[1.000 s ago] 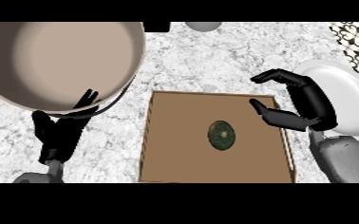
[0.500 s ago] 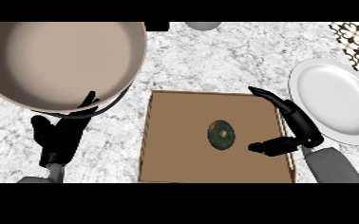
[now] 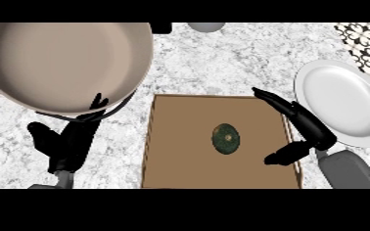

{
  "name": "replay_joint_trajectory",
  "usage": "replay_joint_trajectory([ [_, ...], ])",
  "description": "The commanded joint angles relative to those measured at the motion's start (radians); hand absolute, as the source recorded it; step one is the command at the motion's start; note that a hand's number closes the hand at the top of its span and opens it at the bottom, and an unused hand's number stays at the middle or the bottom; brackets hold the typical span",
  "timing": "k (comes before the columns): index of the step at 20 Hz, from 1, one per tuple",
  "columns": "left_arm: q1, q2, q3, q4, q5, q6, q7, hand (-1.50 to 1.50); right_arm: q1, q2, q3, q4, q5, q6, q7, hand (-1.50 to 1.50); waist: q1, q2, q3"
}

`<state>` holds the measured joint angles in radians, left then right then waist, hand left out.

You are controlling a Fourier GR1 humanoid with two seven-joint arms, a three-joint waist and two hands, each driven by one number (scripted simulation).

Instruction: Pick the squash from the tray and place it in the plate

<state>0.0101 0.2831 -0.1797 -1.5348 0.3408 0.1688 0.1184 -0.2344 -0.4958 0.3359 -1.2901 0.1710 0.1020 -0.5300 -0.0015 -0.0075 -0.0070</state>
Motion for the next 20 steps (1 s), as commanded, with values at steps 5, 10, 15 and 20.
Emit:
replay_joint_trajectory([
  [5,-0.106,0.073,0.025,0.043,-0.124,0.074,0.008,0.0,-0.045,-0.007,0.116,-0.076,0.13,0.059,0.23,-1.5,-0.01,0.007,0.006],
  [10,-0.082,0.116,0.047,0.072,-0.093,-0.002,-0.021,0.0,-0.103,0.012,0.146,-0.068,0.246,0.033,0.352,-1.5,-0.002,0.011,0.006],
  [15,-0.121,0.096,0.069,0.107,-0.083,0.01,-0.013,0.0,-0.134,0.002,0.167,-0.071,0.286,0.107,0.428,-1.5,-0.009,0.012,0.005],
  [20,-0.12,0.068,0.032,0.08,-0.13,0.052,0.013,0.0,-0.132,0.068,0.229,-0.124,0.348,0.141,0.548,-1.5,-0.013,0.009,0.006],
])
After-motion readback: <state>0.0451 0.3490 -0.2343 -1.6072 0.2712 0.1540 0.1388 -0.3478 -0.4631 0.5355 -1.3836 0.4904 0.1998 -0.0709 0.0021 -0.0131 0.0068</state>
